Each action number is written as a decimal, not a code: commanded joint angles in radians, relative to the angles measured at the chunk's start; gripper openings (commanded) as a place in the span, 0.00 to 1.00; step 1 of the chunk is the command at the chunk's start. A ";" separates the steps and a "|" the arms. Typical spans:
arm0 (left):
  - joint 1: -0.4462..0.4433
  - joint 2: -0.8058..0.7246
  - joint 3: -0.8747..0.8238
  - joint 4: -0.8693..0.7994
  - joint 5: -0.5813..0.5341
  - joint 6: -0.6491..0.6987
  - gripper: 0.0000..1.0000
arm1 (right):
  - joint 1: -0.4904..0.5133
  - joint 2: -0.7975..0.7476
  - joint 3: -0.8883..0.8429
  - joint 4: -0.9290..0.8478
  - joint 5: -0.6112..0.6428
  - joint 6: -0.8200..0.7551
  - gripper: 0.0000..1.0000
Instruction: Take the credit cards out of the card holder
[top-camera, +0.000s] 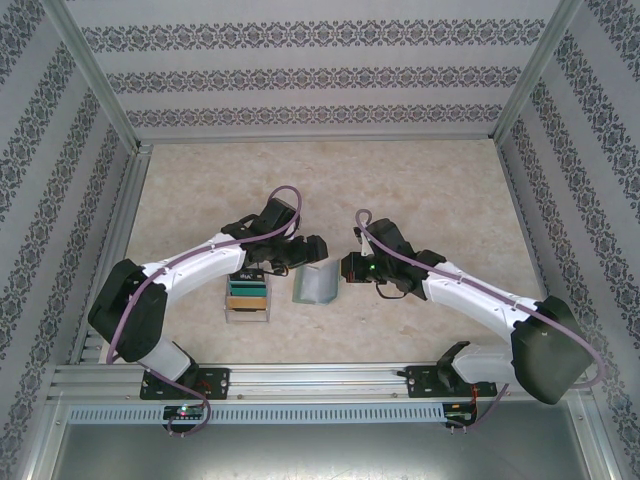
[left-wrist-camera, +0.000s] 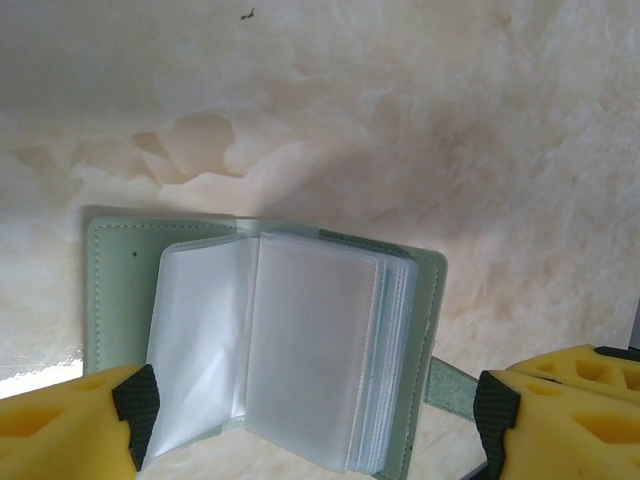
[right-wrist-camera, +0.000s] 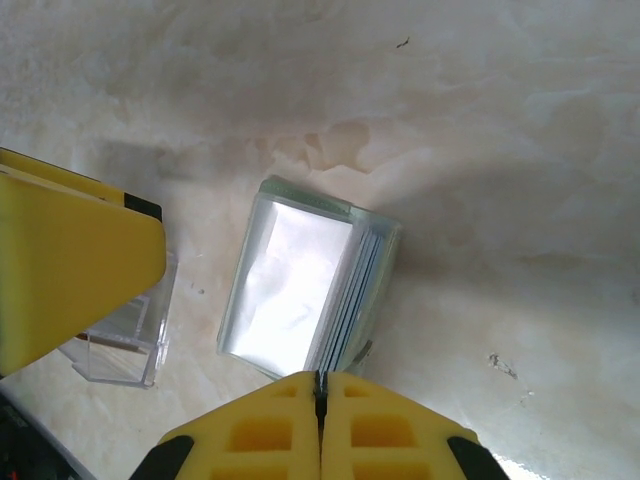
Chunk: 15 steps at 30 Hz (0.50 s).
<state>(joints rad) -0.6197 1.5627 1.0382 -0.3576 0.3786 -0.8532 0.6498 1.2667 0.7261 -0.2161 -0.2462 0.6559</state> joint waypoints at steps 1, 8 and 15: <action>0.000 -0.002 0.002 0.026 0.013 0.003 0.83 | -0.014 0.000 0.008 0.042 -0.021 0.012 0.00; 0.000 -0.019 0.011 0.005 -0.013 0.005 0.83 | 0.008 0.087 0.120 0.069 -0.053 0.016 0.00; 0.000 -0.034 -0.007 0.005 -0.019 0.001 0.83 | -0.011 0.070 0.056 0.061 -0.023 0.016 0.00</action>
<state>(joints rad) -0.6197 1.5623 1.0382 -0.3569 0.3801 -0.8532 0.6449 1.3571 0.8082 -0.1608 -0.2787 0.6670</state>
